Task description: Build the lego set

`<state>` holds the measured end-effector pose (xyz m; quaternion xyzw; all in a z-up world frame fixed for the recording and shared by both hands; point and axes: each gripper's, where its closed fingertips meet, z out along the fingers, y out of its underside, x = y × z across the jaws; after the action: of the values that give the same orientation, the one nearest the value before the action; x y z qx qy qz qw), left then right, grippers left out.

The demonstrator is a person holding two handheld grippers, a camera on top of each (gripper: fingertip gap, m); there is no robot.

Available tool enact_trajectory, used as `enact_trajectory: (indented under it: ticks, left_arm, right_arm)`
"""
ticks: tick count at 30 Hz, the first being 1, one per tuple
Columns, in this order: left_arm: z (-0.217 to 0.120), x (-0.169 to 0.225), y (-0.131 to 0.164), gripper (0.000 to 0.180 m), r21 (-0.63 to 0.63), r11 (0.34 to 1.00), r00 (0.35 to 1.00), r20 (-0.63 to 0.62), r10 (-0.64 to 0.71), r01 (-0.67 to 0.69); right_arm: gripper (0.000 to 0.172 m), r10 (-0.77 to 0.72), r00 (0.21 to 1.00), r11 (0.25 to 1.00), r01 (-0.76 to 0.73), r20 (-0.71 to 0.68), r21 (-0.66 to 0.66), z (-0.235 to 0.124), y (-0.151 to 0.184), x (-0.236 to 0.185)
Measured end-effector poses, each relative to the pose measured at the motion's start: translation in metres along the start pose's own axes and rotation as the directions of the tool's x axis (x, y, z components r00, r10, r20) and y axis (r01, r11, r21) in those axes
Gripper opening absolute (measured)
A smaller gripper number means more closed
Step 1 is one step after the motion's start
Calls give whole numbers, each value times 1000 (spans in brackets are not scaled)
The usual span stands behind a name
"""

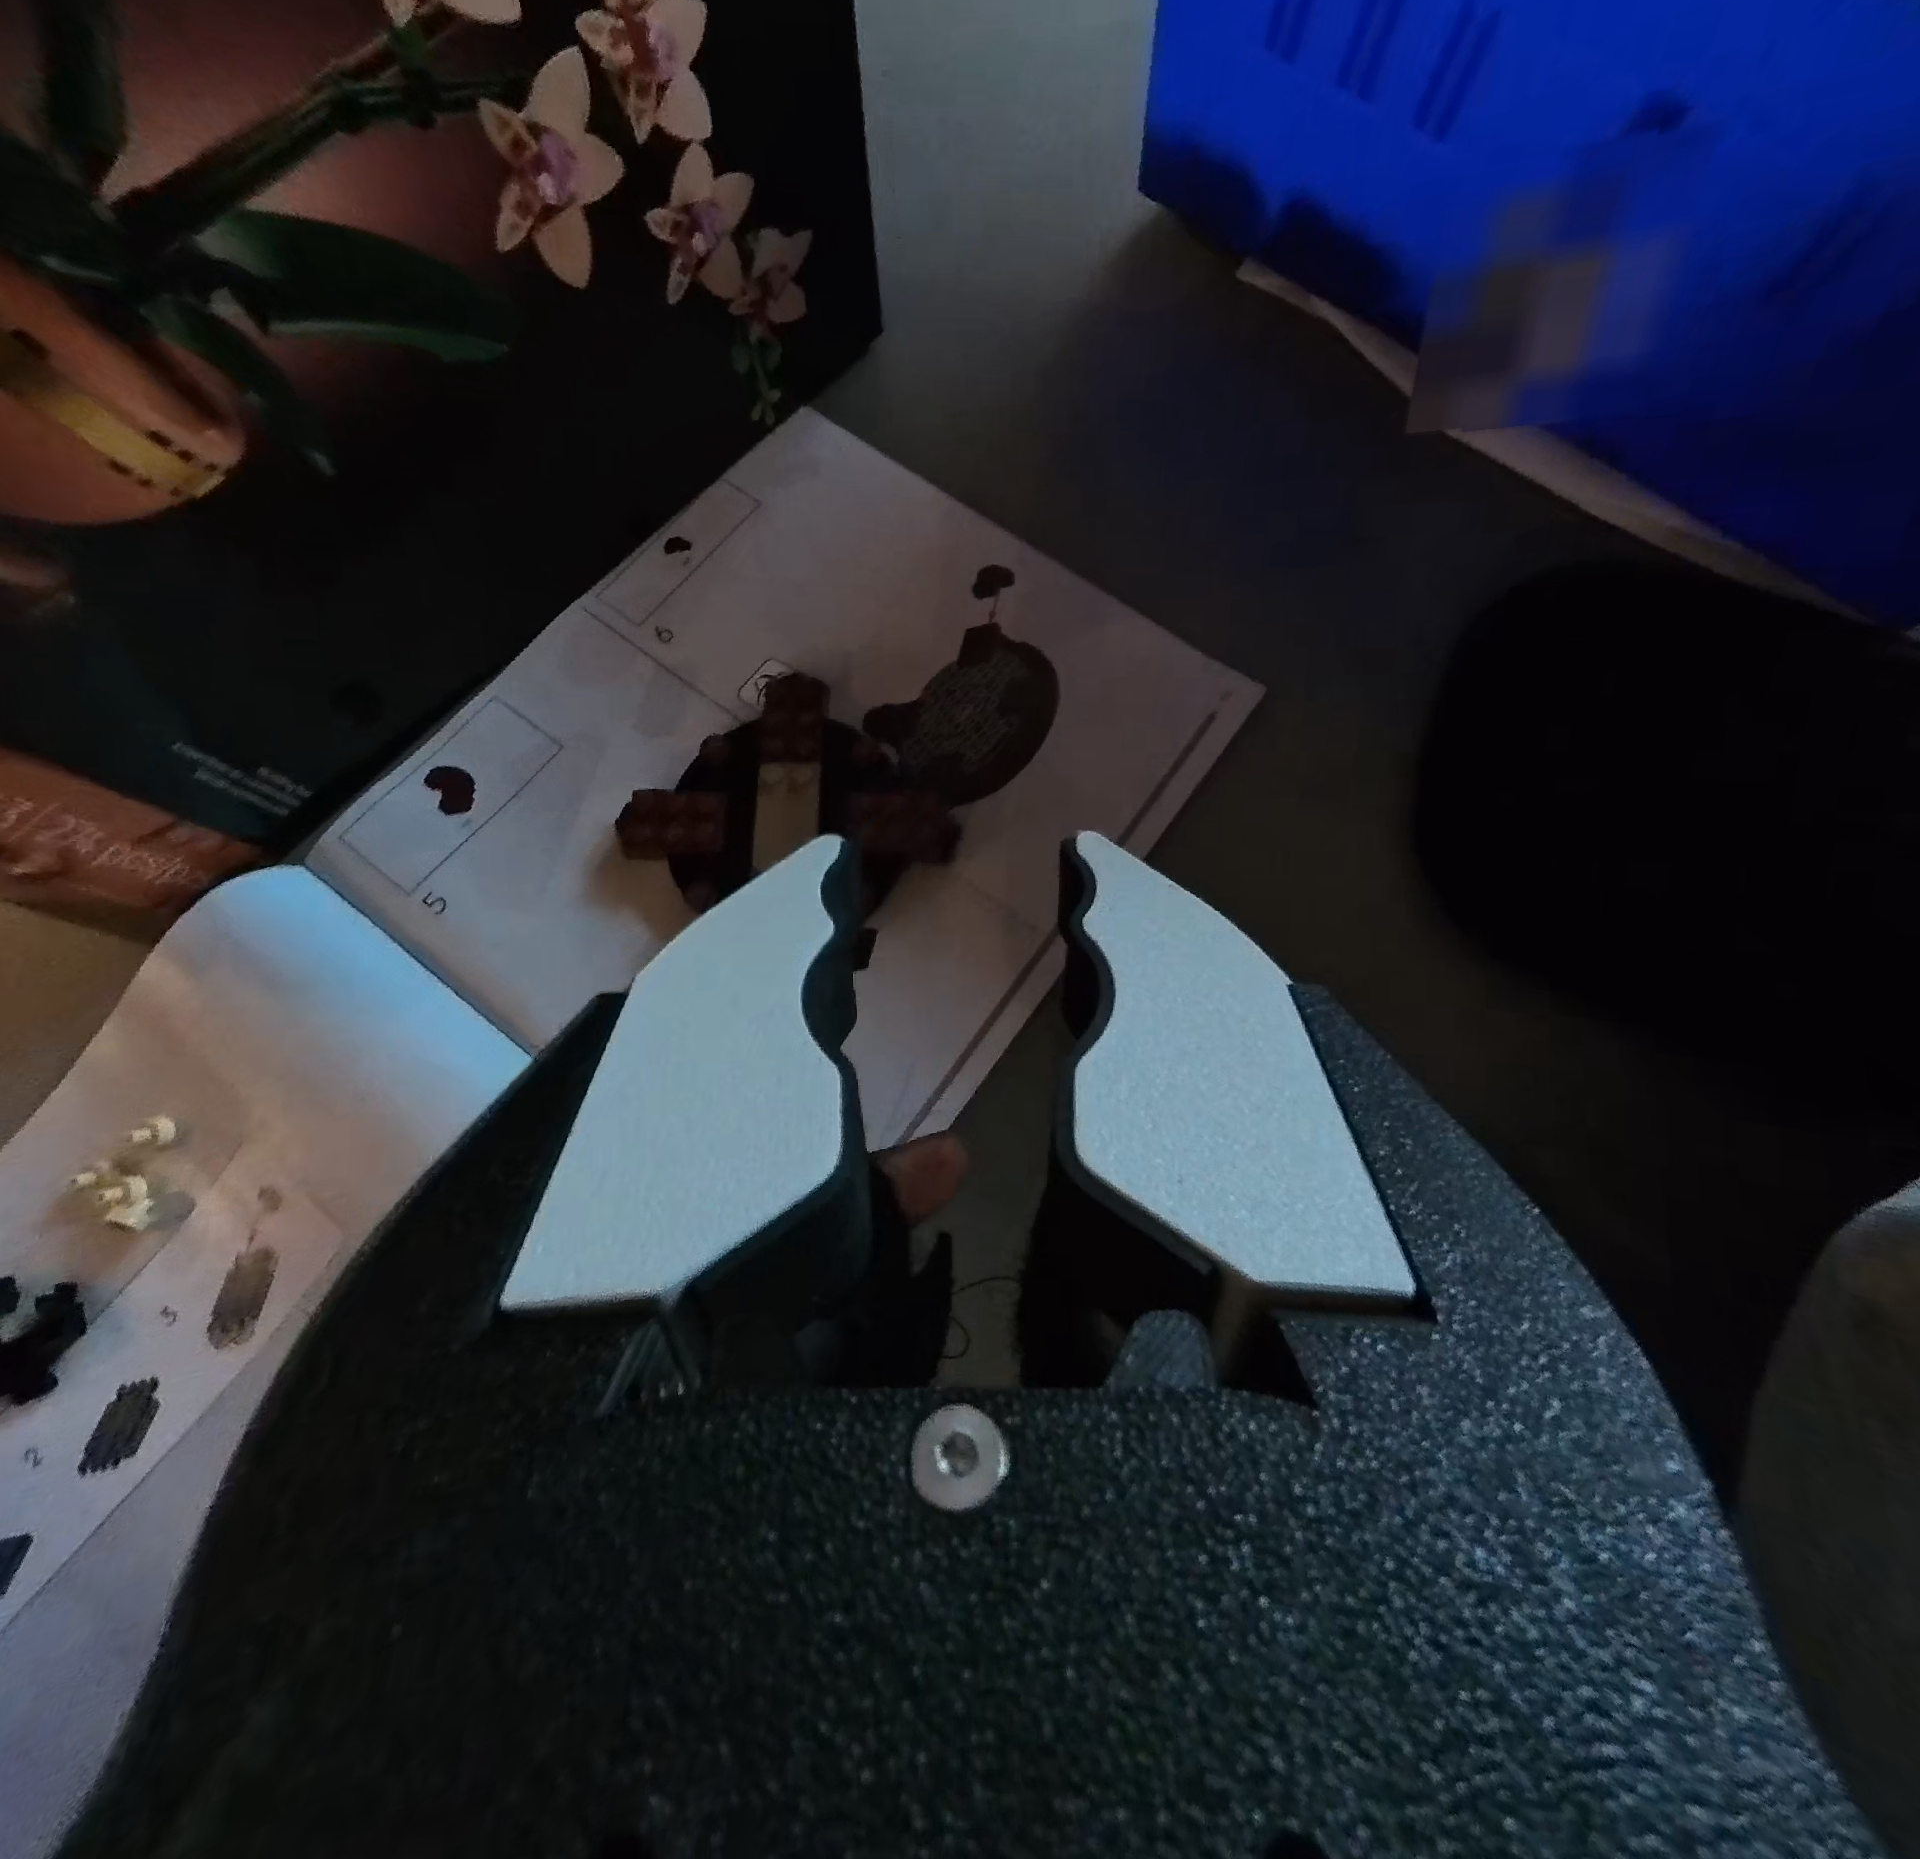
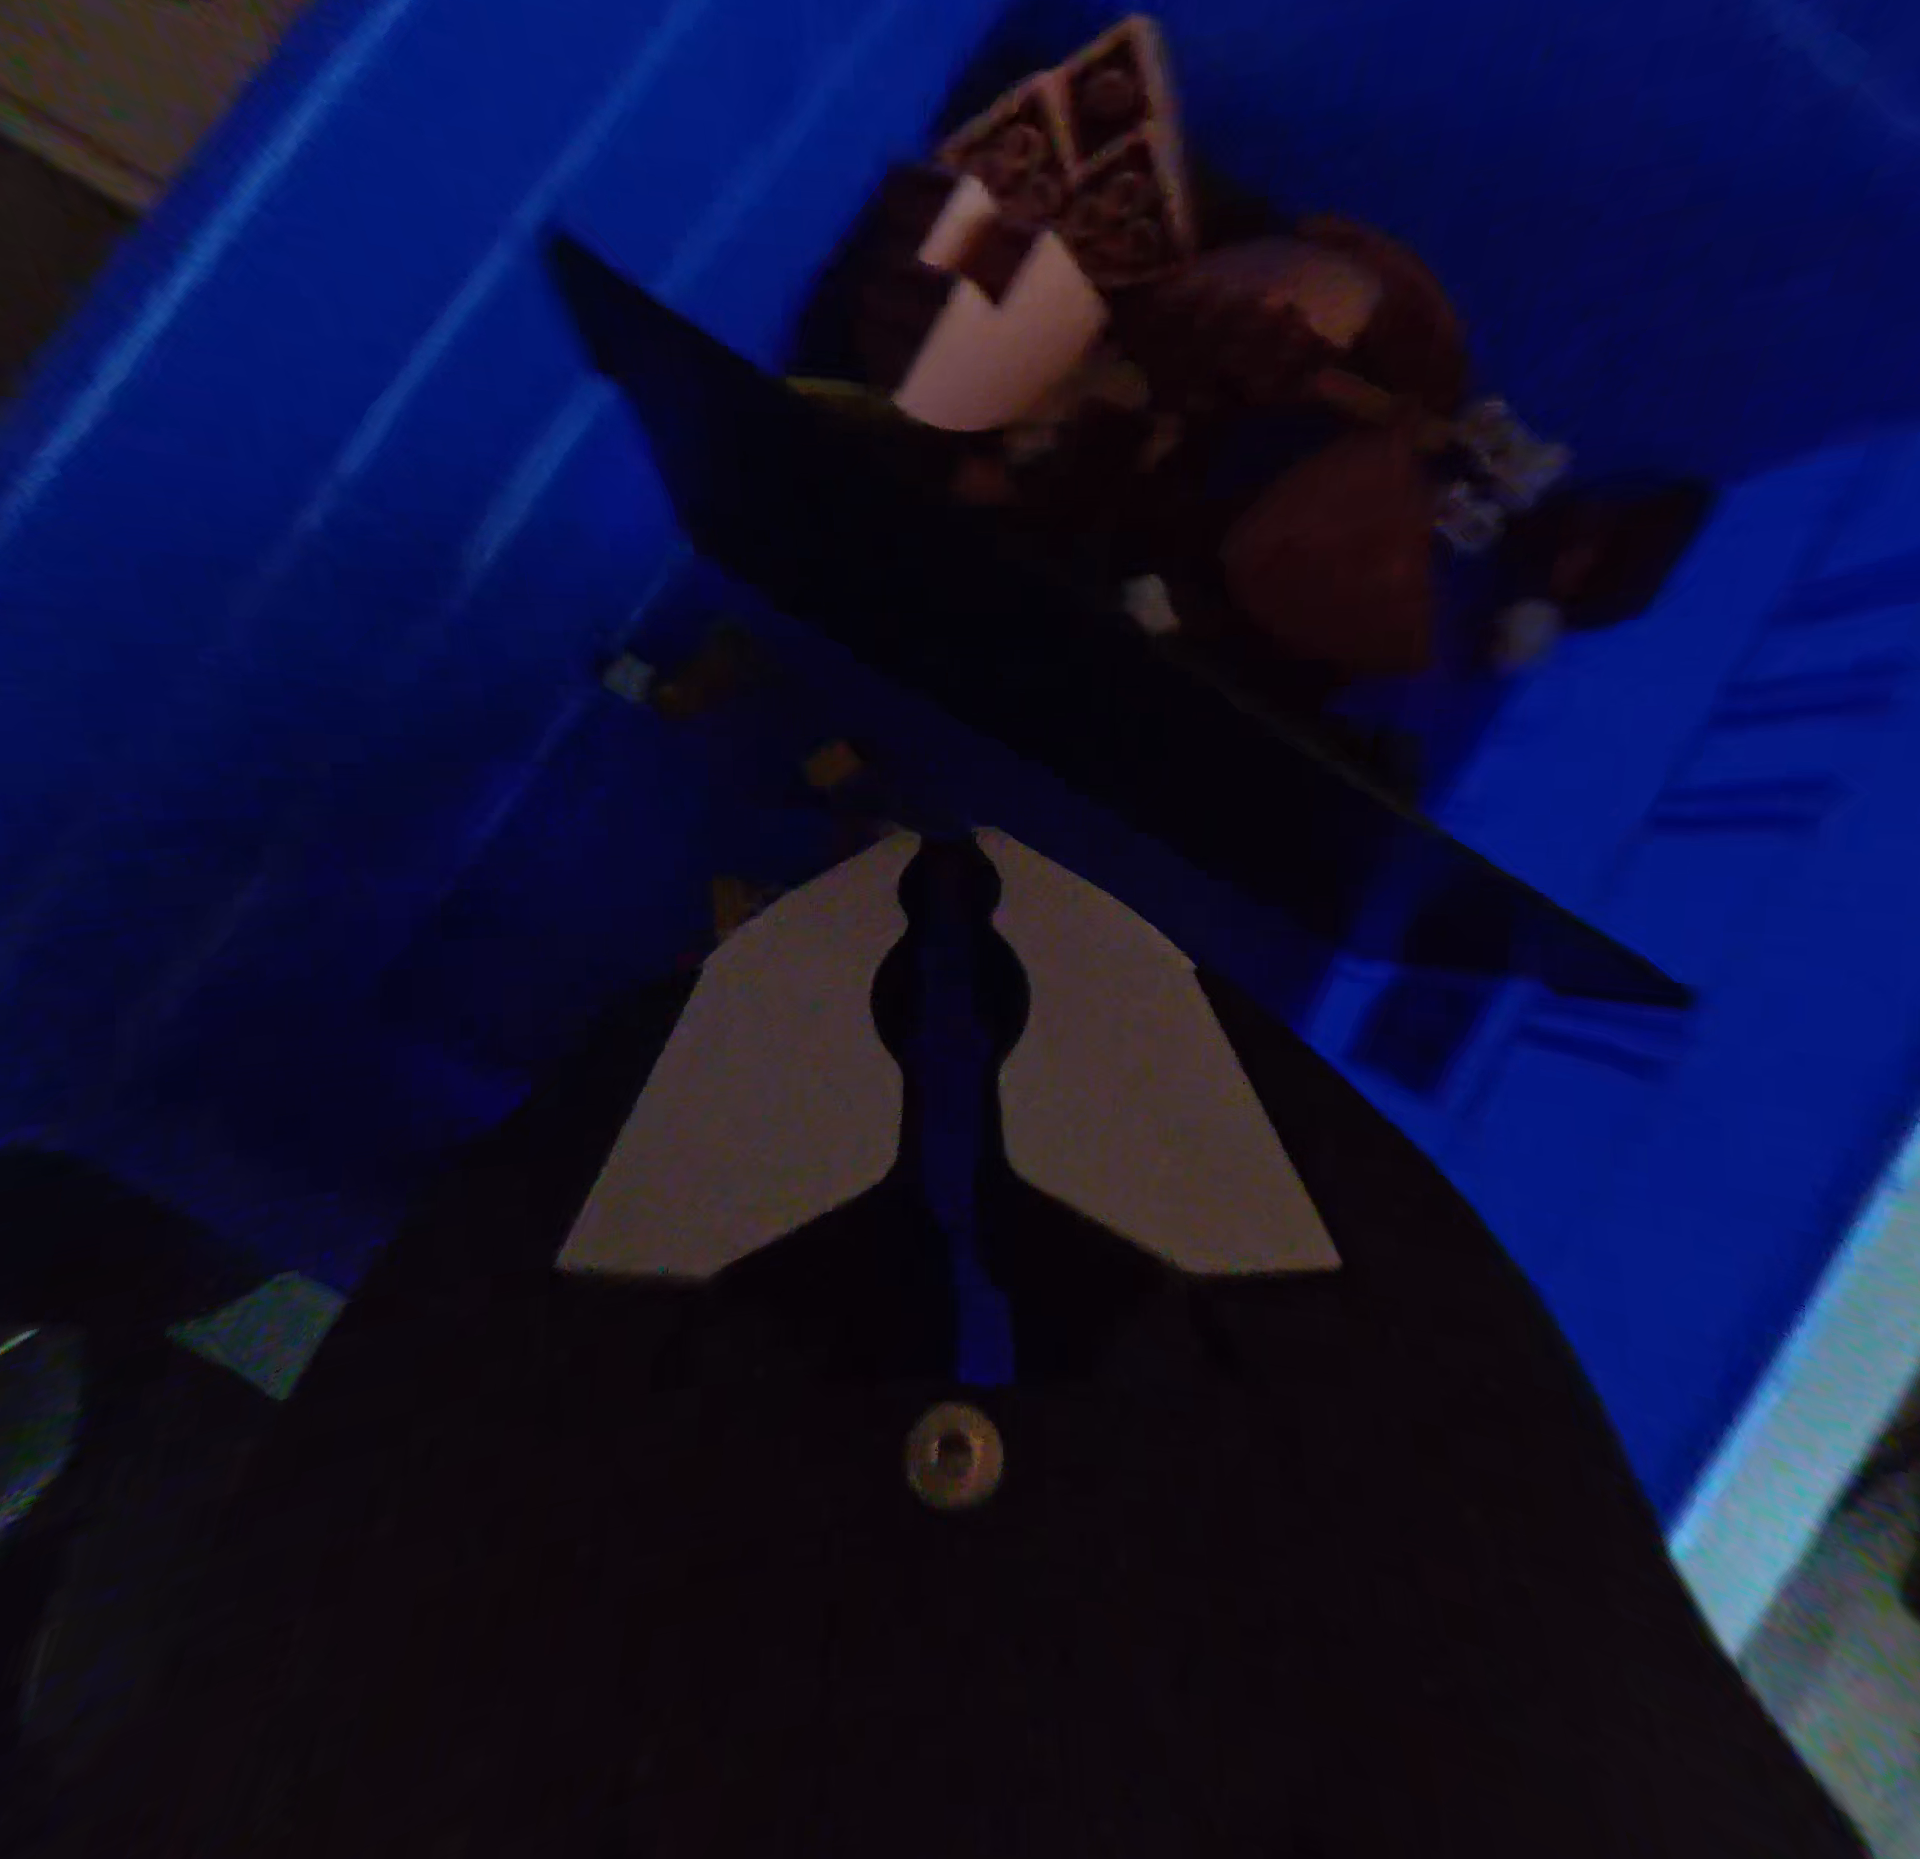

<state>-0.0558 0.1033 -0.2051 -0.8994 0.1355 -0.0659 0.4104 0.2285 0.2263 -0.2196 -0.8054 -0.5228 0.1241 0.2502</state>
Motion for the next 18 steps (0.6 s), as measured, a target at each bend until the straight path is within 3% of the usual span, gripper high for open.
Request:
enact_trajectory:
  ticks: [9, 14, 18]
  left_arm:
    - [-2, 3, -1, 36, 12, 1000, 1000, -5, 15, -15]
    - [-6, -1, 2, 36, 18, 1000, 1000, 6, -6, 6]
    - [-7, -1, 3, 36, 21, 1000, 1000, 4, -5, 5]
  right_arm:
    - [8, -56, 998, 994, 55, -1, -94, 28, 13, -3]
    - [16, -74, 997, 997, 75, 37, -26, 20, 9, -10]
    - [11, -60, 997, 998, 59, -49, -22, 5, 9, 2]
